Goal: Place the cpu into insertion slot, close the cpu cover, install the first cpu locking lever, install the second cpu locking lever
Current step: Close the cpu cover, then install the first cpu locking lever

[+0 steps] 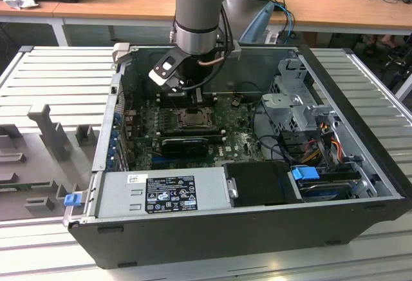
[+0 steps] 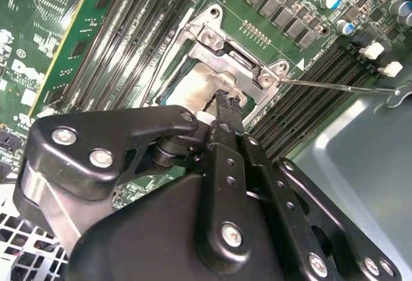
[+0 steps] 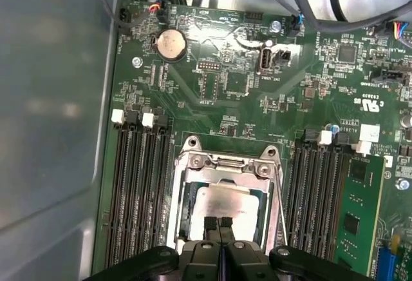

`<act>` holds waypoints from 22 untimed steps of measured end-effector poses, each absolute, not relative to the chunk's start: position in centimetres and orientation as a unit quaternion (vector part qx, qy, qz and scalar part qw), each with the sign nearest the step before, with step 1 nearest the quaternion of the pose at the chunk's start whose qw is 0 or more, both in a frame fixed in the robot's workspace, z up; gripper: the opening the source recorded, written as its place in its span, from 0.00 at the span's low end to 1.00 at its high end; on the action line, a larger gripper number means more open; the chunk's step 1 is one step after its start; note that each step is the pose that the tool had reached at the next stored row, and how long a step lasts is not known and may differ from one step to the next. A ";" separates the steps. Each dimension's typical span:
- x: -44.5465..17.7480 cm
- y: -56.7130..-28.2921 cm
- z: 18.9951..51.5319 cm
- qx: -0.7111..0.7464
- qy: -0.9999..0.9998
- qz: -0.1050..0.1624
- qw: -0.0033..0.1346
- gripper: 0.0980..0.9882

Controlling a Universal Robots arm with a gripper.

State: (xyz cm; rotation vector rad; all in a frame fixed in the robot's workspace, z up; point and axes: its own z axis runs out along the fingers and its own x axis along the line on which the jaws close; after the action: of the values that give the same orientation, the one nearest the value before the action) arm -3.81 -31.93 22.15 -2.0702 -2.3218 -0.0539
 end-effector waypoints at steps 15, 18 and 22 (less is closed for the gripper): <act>-3.8 -31.9 27.5 -0.664 -0.748 -0.016 0.016 0.01; -3.8 -31.9 27.4 -0.625 -0.780 -0.015 0.017 0.01; -3.8 -31.9 27.0 -0.561 -0.827 -0.014 0.018 0.01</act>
State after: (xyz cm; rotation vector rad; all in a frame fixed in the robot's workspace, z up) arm -3.80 -31.93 27.04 -1.7436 -2.5705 -0.0426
